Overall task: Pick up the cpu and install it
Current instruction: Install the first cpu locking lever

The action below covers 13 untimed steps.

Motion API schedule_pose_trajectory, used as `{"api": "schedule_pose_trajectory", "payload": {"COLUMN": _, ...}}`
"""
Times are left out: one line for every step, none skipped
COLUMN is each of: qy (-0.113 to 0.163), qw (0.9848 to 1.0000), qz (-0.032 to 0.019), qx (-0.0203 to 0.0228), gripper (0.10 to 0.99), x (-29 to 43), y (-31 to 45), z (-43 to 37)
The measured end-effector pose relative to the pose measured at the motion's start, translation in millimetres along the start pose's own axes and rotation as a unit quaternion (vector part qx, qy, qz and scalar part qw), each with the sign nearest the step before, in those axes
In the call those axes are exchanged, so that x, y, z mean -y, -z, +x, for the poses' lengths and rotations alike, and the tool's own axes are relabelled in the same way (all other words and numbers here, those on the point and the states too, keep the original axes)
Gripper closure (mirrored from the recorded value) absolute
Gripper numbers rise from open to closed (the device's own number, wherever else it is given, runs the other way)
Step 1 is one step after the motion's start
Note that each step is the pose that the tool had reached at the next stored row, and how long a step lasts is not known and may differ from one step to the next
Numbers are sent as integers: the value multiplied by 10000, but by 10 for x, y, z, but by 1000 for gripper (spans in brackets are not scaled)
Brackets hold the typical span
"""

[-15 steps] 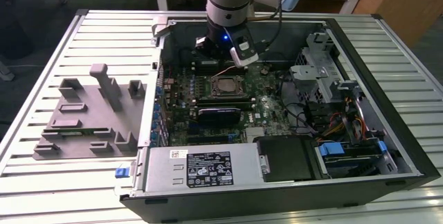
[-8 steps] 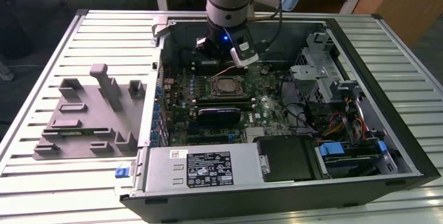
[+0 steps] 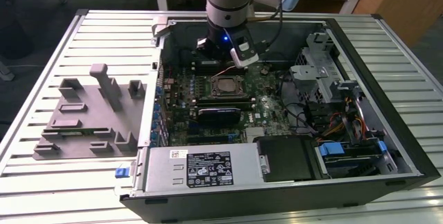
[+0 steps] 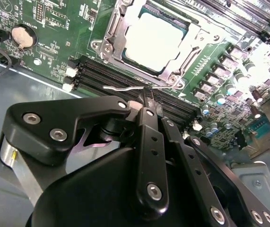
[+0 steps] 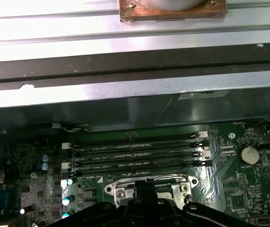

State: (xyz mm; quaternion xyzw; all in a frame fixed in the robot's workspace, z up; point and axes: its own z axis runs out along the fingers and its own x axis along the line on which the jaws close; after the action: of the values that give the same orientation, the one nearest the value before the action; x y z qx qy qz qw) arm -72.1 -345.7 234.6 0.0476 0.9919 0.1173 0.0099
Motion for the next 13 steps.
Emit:
{"api": "schedule_pose_trajectory", "payload": {"qy": -11, "qw": 10000, "qz": 3, "qx": 11, "gripper": 980, "x": 0, "y": -1, "z": 0}}
{"api": "schedule_pose_trajectory", "payload": {"qy": -21, "qw": 10000, "qz": 7, "qx": 21, "gripper": 980, "x": 0, "y": -2, "z": -1}}
{"api": "schedule_pose_trajectory", "payload": {"qy": -31, "qw": 10000, "qz": 10, "qx": 32, "gripper": 980, "x": 1, "y": -4, "z": 0}}
{"api": "schedule_pose_trajectory", "payload": {"qy": -41, "qw": 10000, "qz": 15, "qx": 43, "gripper": 980, "x": 1, "y": -4, "z": -1}}
{"api": "schedule_pose_trajectory", "payload": {"qy": -52, "qw": 10000, "qz": 19, "qx": 53, "gripper": 980, "x": 1, "y": -5, "z": -1}}
{"api": "schedule_pose_trajectory", "payload": {"qy": -63, "qw": 10000, "qz": 23, "qx": 64, "gripper": 980, "x": 1, "y": -6, "z": -1}}
{"api": "schedule_pose_trajectory", "payload": {"qy": -76, "qw": 9999, "qz": 26, "qx": 76, "gripper": 980, "x": 2, "y": -7, "z": -1}}
{"api": "schedule_pose_trajectory", "payload": {"qy": -89, "qw": 9999, "qz": 28, "qx": 91, "gripper": 980, "x": 2, "y": -8, "z": -1}}
{"api": "schedule_pose_trajectory", "payload": {"qy": -102, "qw": 9999, "qz": 32, "qx": 107, "gripper": 980, "x": 2, "y": -9, "z": -1}}
{"api": "schedule_pose_trajectory", "payload": {"qy": -114, "qw": 9999, "qz": 35, "qx": 122, "gripper": 980, "x": 2, "y": -11, "z": -1}}
{"api": "schedule_pose_trajectory", "payload": {"qy": -126, "qw": 9998, "qz": 37, "qx": 136, "gripper": 980, "x": 3, "y": -12, "z": -1}}
{"api": "schedule_pose_trajectory", "payload": {"qy": -137, "qw": 9998, "qz": 40, "qx": 151, "gripper": 980, "x": 3, "y": -14, "z": -1}}
{"api": "schedule_pose_trajectory", "payload": {"qy": -148, "qw": 9997, "qz": 42, "qx": 165, "gripper": 980, "x": 3, "y": -16, "z": -1}}
